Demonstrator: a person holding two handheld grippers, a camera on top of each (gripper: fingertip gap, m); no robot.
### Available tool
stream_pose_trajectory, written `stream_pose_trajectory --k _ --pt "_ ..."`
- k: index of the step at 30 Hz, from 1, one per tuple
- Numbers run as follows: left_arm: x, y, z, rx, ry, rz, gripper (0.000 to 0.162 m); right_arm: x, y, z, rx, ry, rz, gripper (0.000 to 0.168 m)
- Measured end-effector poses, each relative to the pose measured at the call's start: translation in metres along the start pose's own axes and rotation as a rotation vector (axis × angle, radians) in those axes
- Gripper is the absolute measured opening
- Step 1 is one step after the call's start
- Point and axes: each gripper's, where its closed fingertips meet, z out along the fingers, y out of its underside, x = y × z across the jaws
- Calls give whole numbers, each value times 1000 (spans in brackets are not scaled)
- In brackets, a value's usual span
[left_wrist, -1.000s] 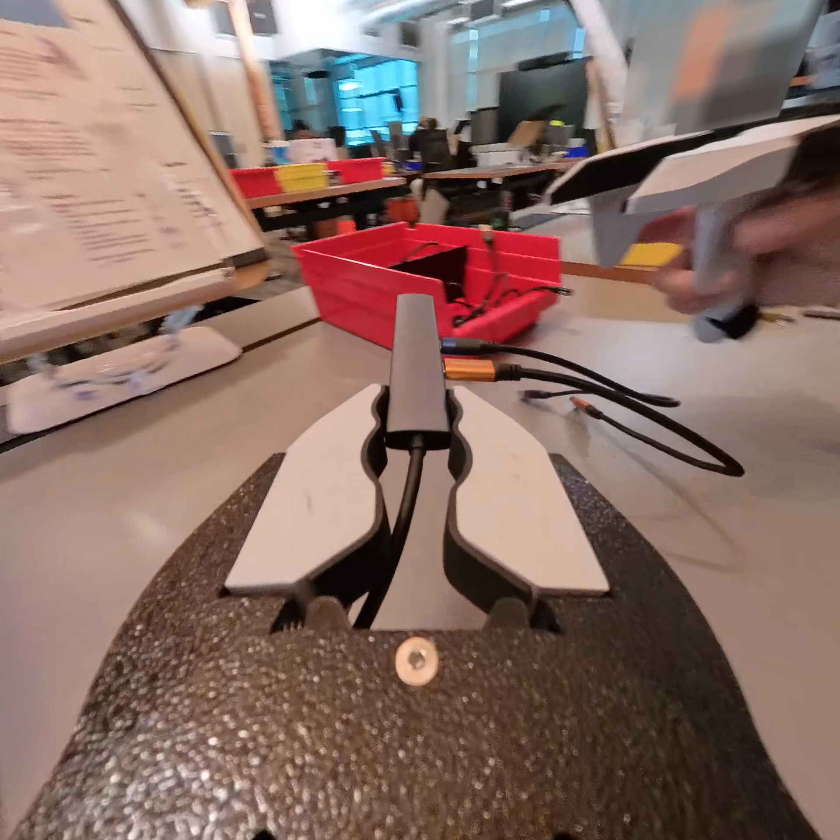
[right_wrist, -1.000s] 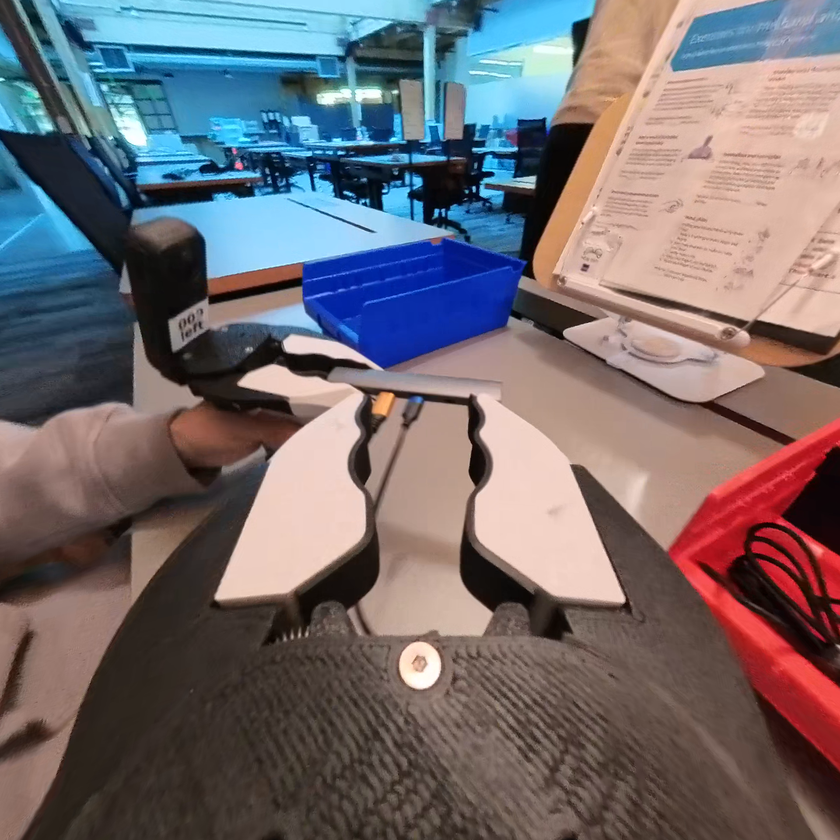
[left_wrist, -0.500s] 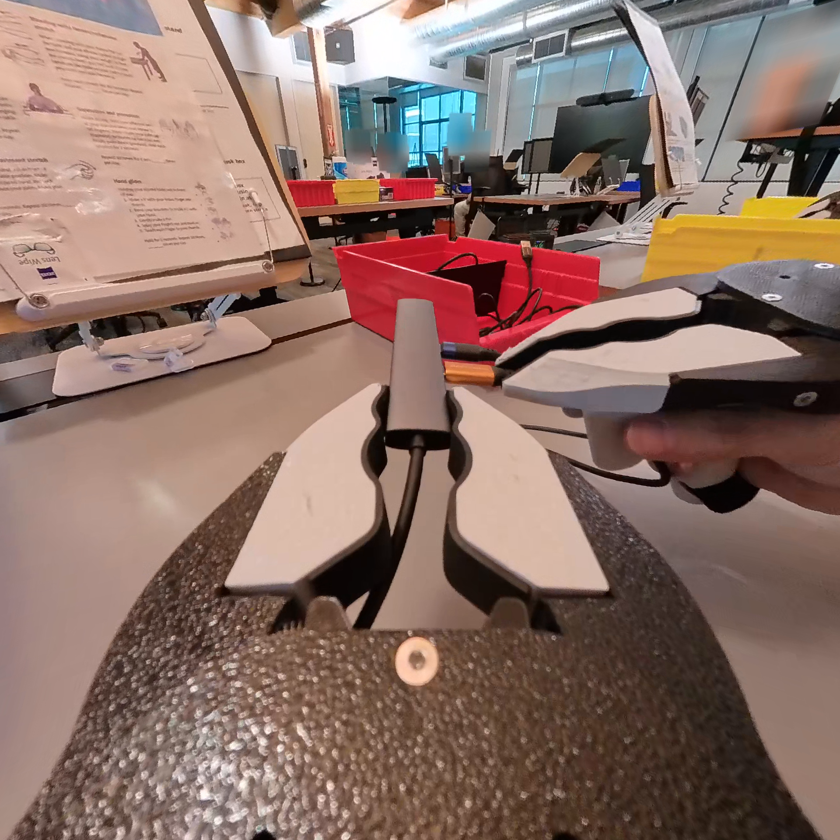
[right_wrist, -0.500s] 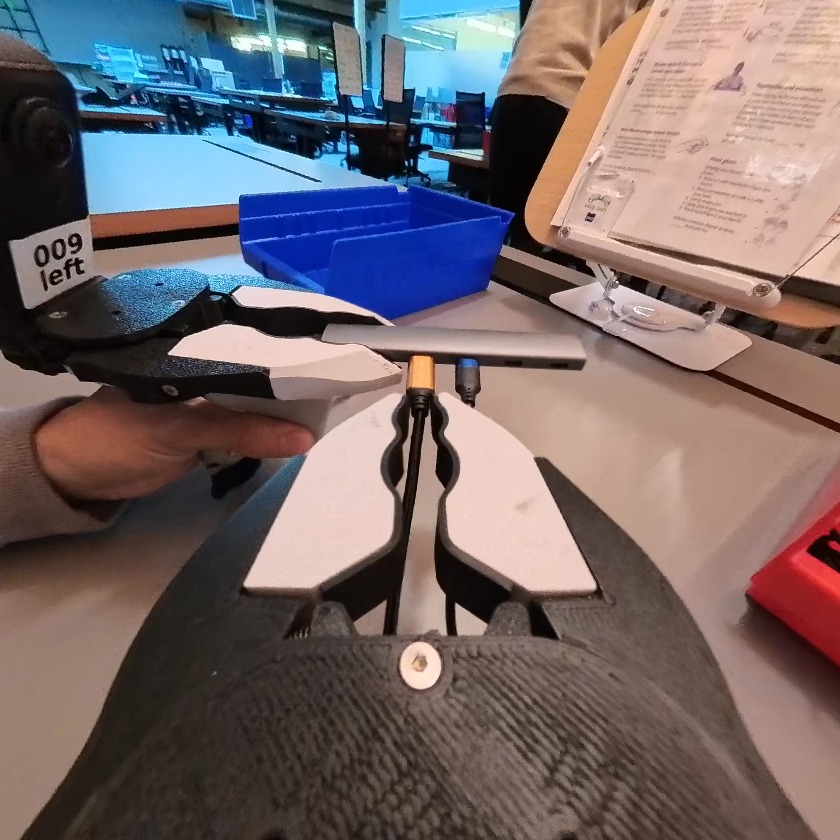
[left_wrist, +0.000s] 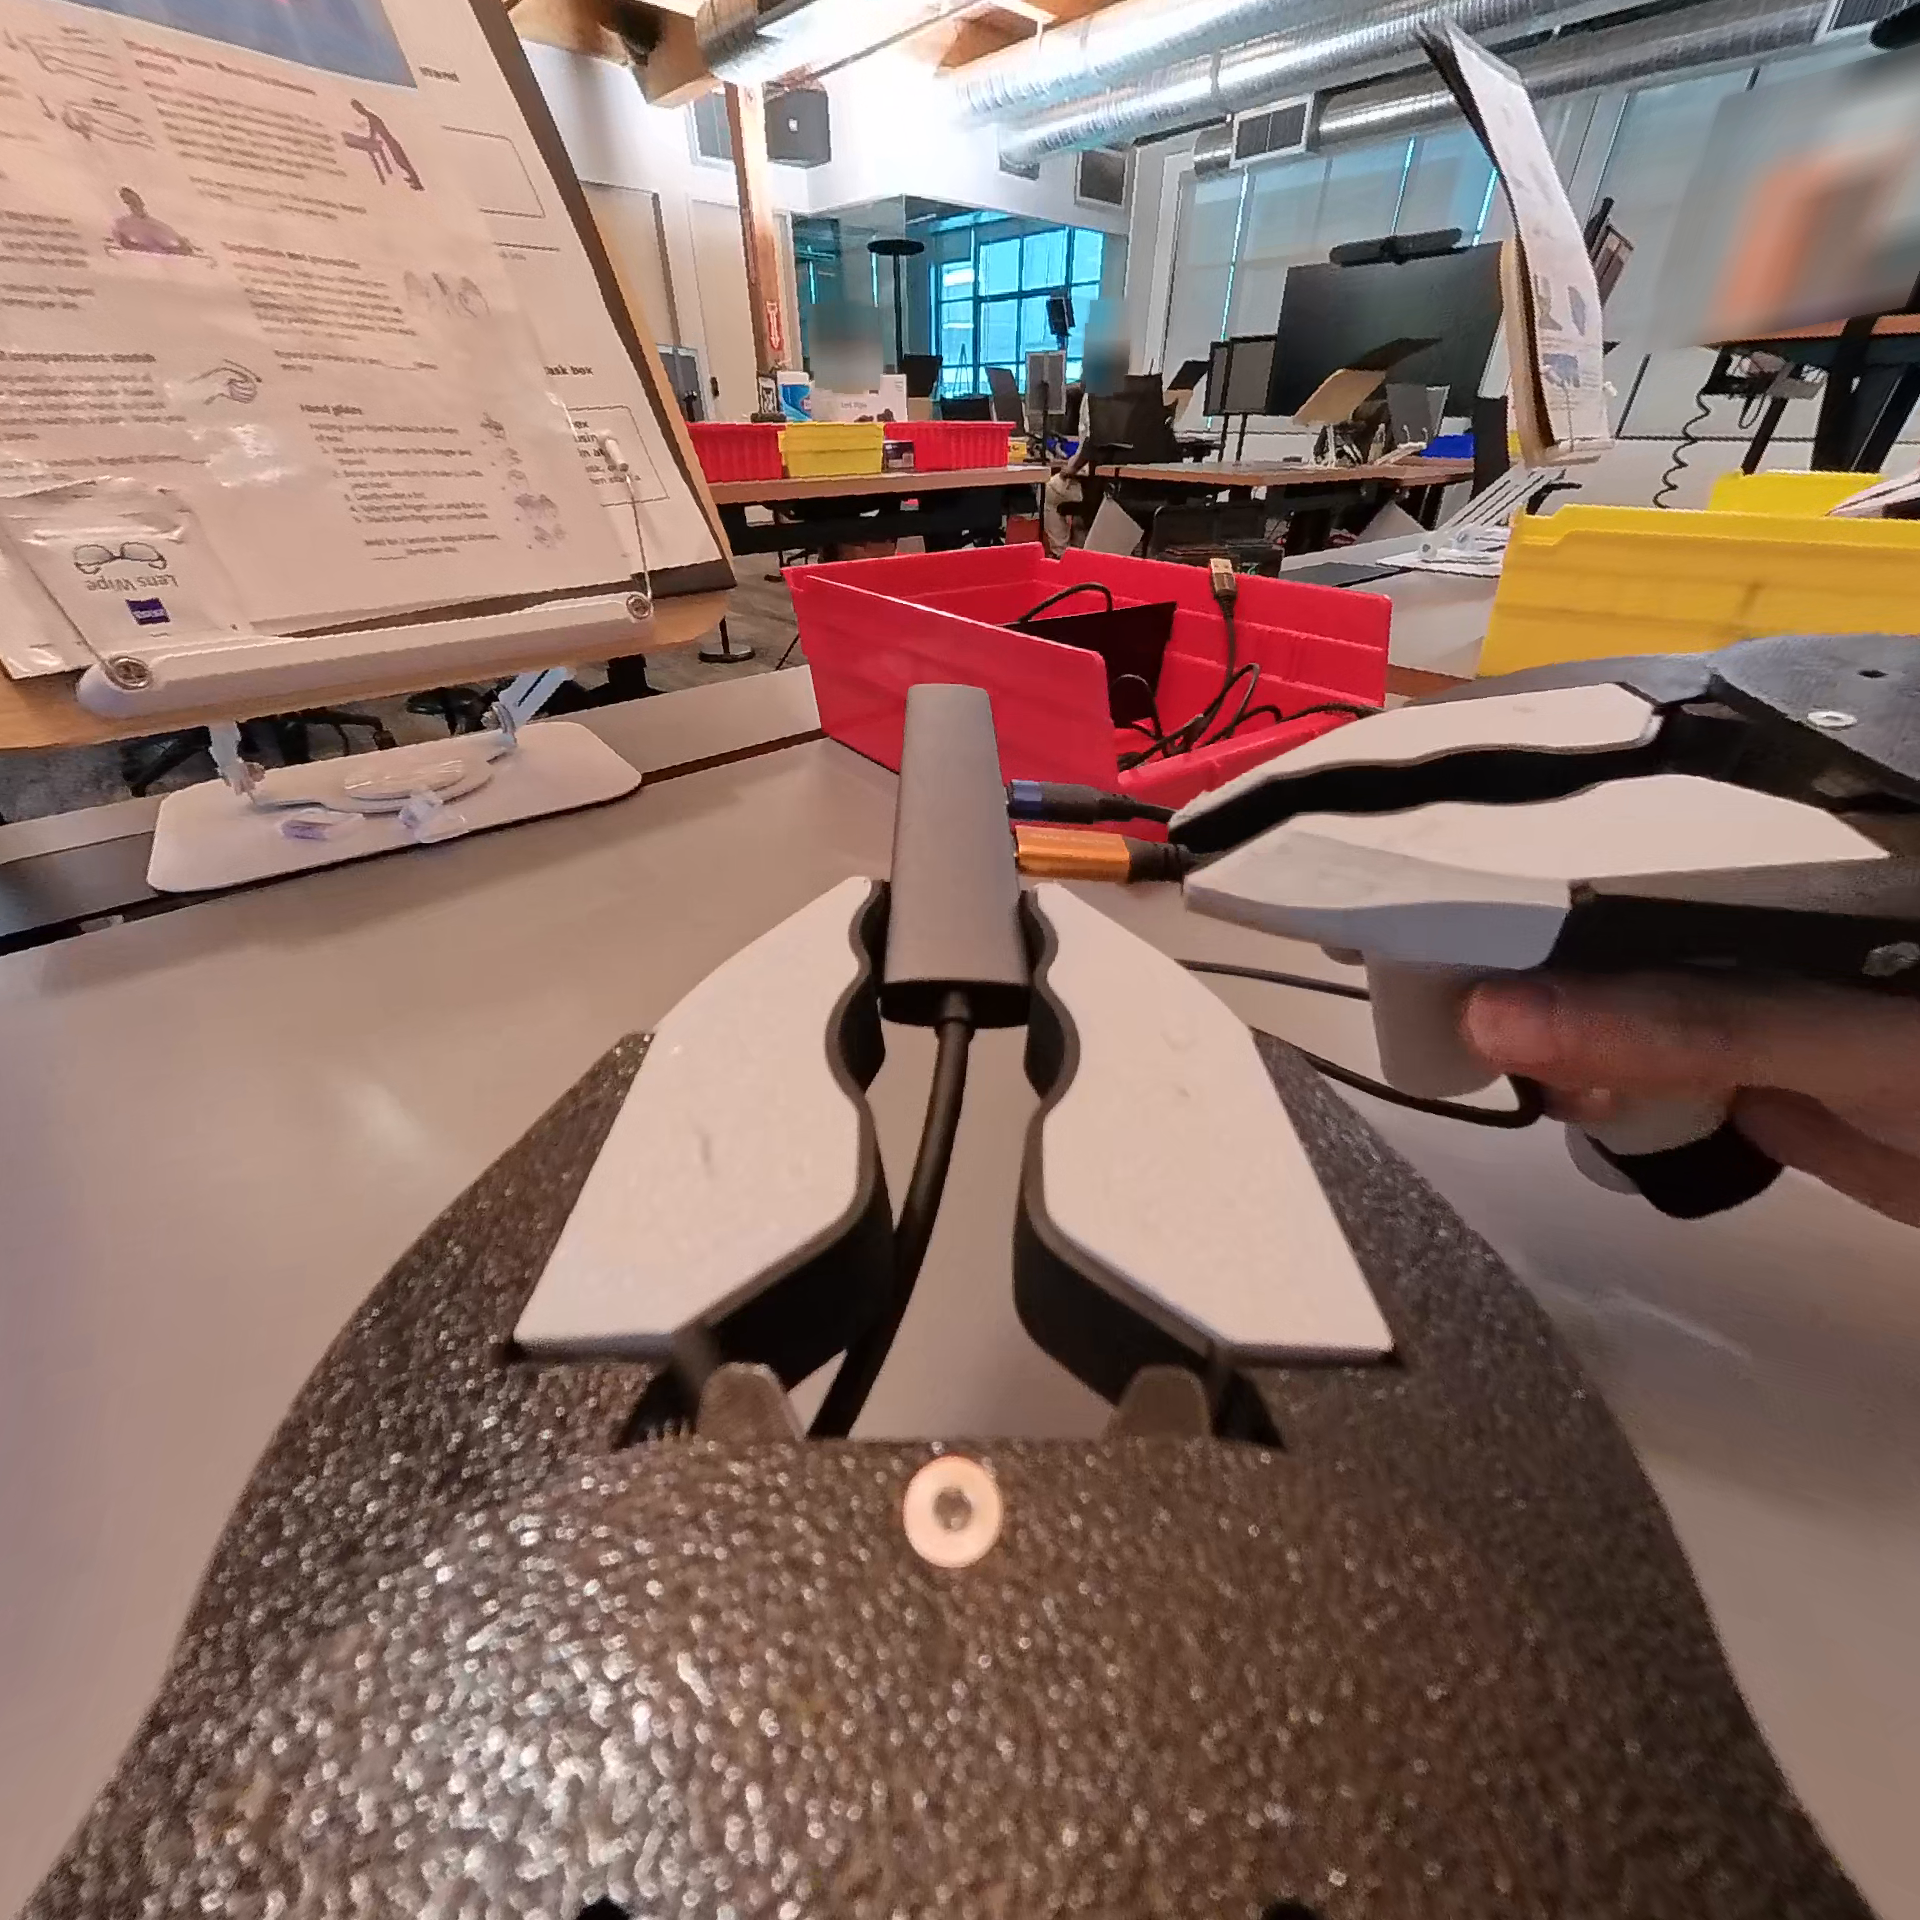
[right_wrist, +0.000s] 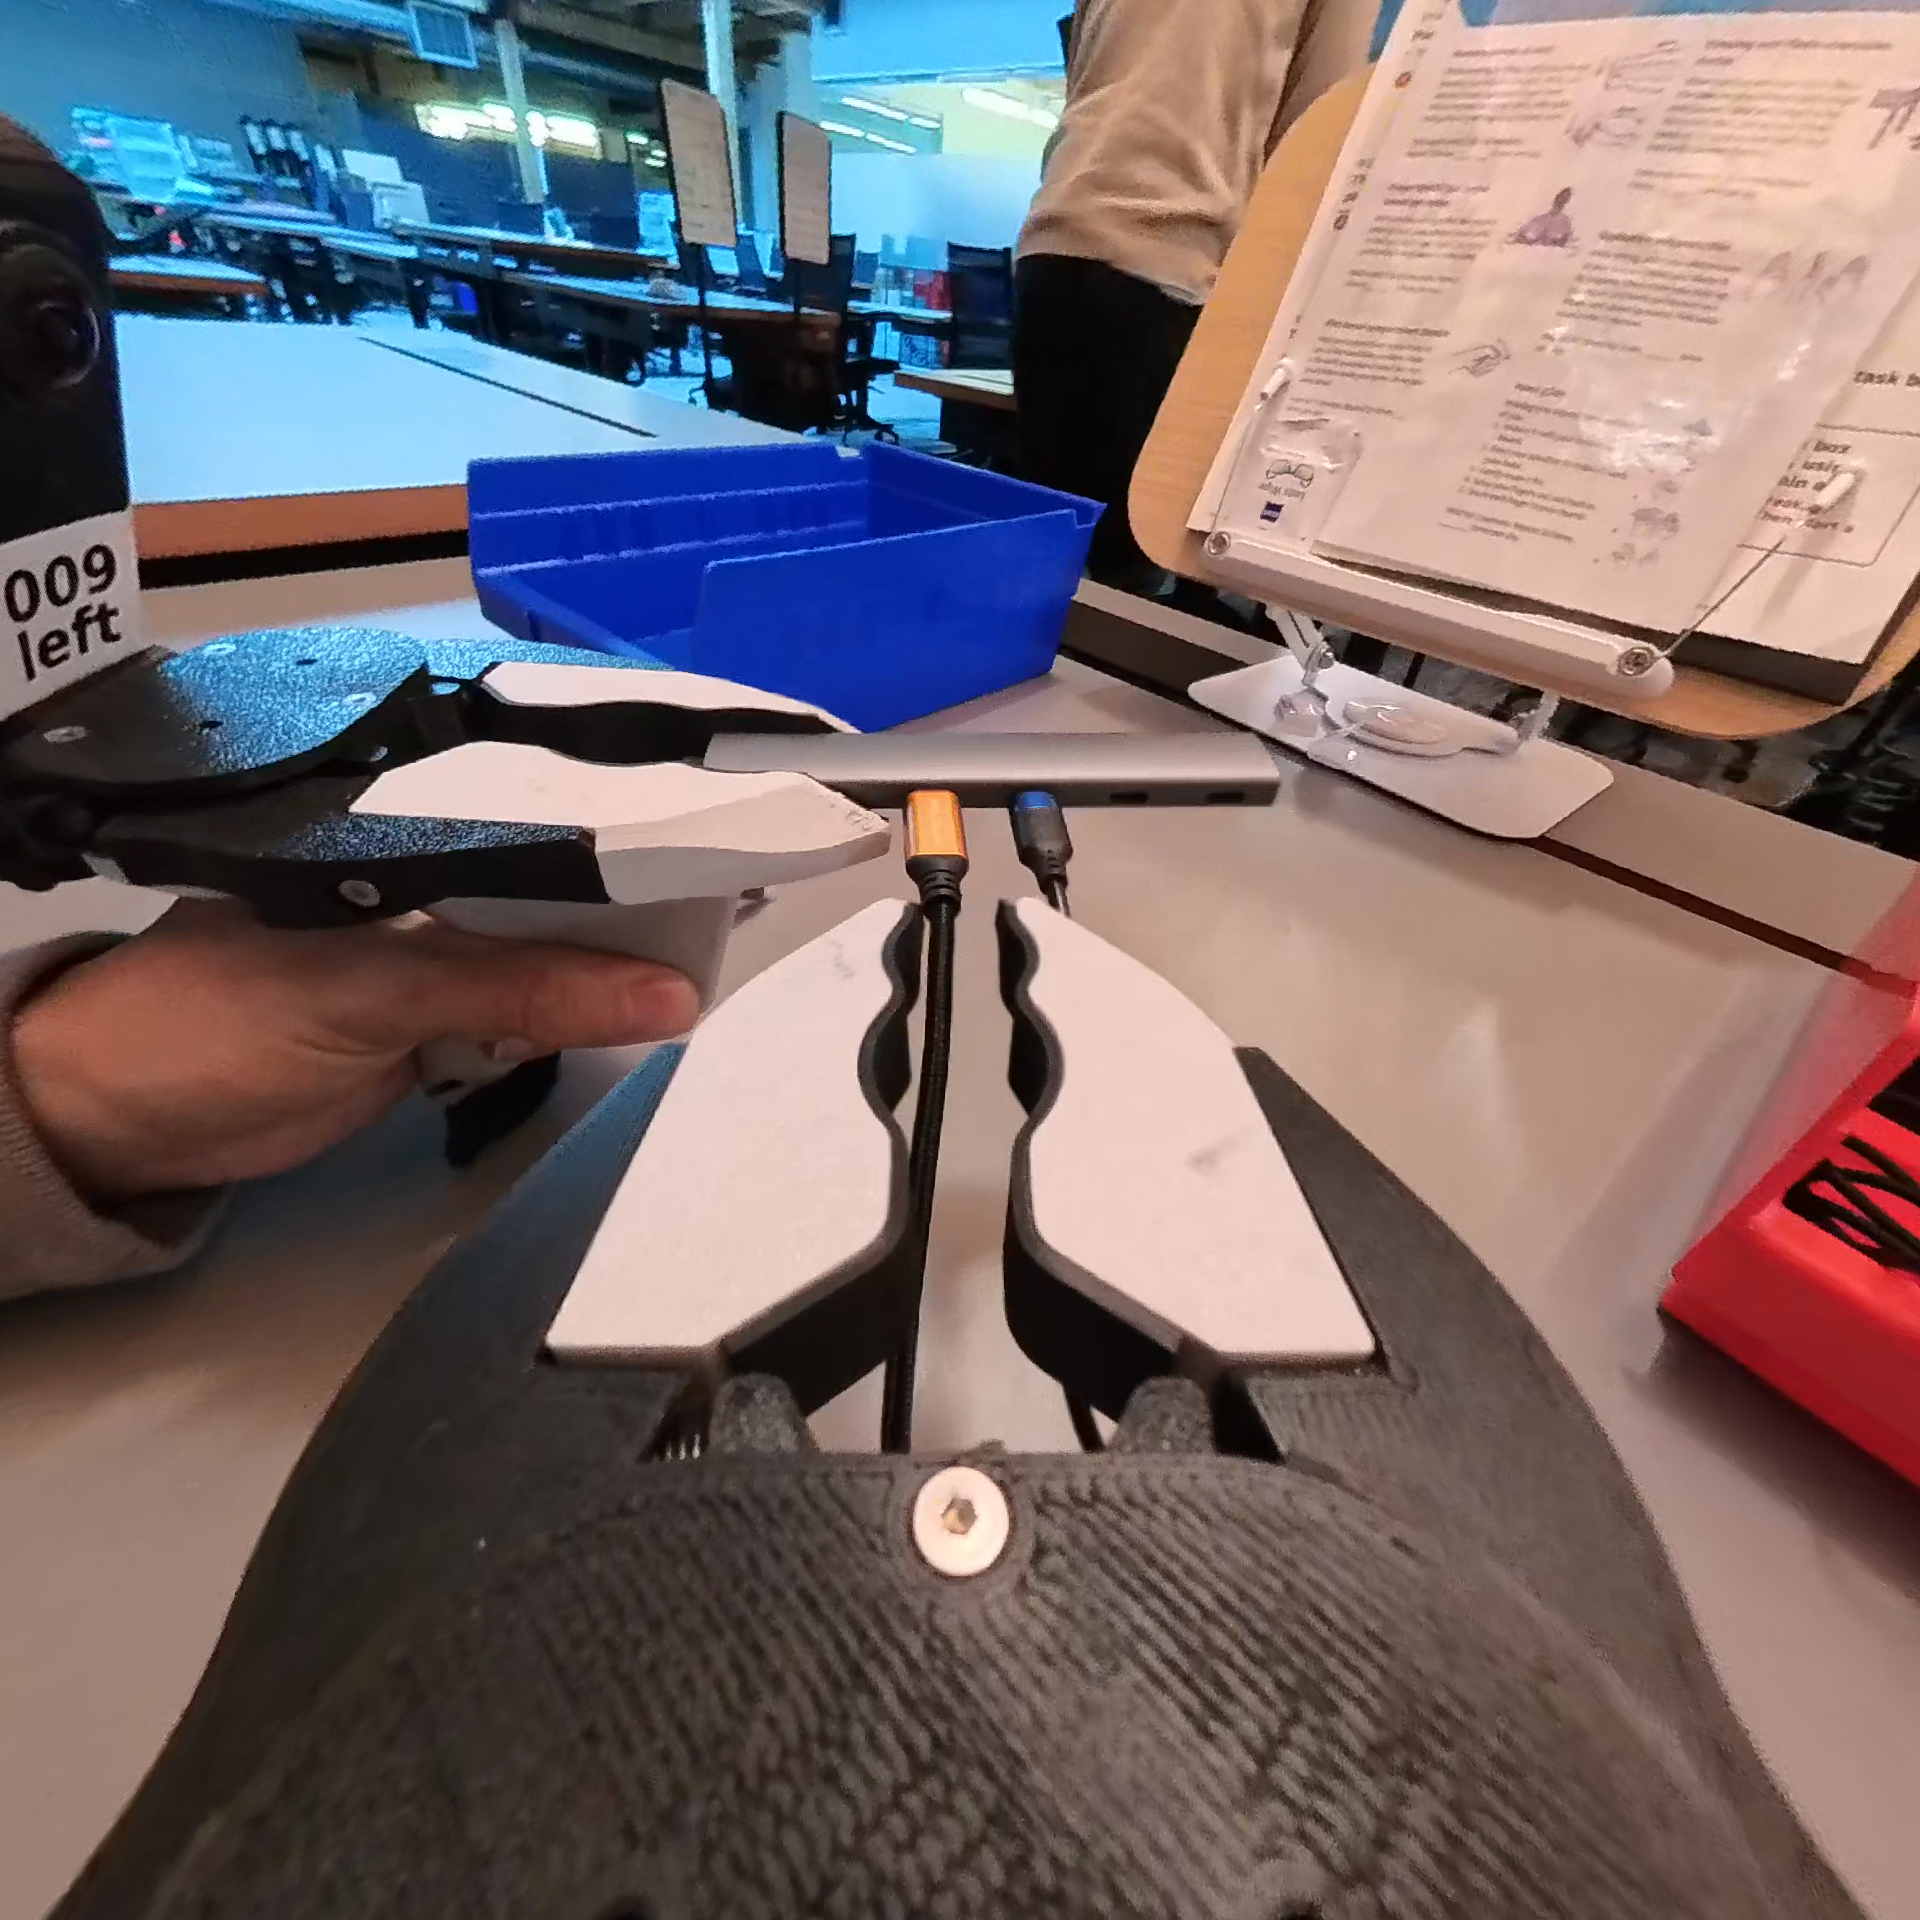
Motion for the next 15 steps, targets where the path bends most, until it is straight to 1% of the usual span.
stream_pose_trajectory --k 4,8,13,15 --pt "-4 -1 -1 6 -22 1 23 0 0 2 -6 19 -2 15" --pt "-7 -3 -3 24 -26 -10 23 -6 2 4 6 -21 10 4" --pt "-8 -3 -4 31 -25 -39 23 -8 -4 3 56 -16 -25 4" --pt "-7 -2 -4 30 -24 -46 23 -9 -5 2 83 -21 1 4"
